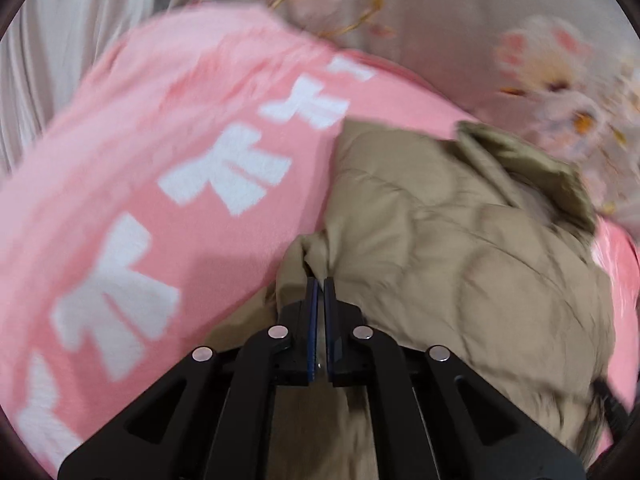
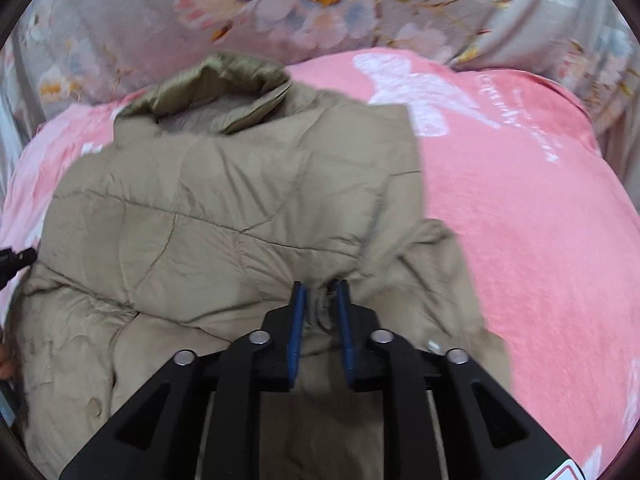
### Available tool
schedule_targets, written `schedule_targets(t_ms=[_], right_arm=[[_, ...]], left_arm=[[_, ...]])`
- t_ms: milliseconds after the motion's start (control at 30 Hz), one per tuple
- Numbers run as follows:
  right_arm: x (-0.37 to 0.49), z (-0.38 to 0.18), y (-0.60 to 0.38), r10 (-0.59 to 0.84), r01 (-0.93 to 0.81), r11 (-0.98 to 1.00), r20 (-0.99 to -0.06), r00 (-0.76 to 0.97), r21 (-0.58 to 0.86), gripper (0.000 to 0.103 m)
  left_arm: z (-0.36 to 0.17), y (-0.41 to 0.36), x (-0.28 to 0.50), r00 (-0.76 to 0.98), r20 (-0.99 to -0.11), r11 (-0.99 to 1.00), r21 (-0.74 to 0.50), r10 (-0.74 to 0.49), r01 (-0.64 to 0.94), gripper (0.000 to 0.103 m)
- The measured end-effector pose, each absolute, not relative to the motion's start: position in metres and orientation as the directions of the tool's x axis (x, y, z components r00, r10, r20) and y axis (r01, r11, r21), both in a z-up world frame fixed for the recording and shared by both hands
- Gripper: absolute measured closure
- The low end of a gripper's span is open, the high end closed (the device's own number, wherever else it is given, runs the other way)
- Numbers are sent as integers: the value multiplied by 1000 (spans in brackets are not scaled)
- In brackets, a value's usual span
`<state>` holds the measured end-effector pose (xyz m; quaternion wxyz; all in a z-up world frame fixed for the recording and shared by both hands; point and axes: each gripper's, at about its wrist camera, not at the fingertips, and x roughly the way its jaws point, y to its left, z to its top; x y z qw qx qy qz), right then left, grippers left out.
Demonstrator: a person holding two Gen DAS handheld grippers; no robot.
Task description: Fold large clothes
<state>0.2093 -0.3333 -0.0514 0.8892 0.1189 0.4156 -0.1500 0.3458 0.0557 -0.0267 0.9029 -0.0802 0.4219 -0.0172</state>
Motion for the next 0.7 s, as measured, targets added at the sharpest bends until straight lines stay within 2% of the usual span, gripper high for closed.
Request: schedule_targets(t_ms=[100,167,233,433,533,700], right_arm=[[202,-18,-327,-180,367,924,-722,668,109,78],[219,-2,-310,-102,294,943,-709,698,153,78],[241,-1,-290,-28,222,959,-717,697,179,78],[279,-48,-257,34,189,964,-789,613,188,84],[277,-71,-253,34,188,965,-794,607,185,89],[271,-83,-244,21,180,969,-783,622,169,89]], left_arm=[[13,37,333,699,-706,992,-120,-116,44,98],[32,14,339,695,-696,984,-149,-177,102,91],[35,-12,350,672,-712,979,-153,-205,137,90],[-18,-54,373,584,-799,990,-104,-142,99,90],[-37,-55,372,594,-796,992,-66,-116,105,90],[-51,-59,368,615,-783,992,-17,-93,129,90]])
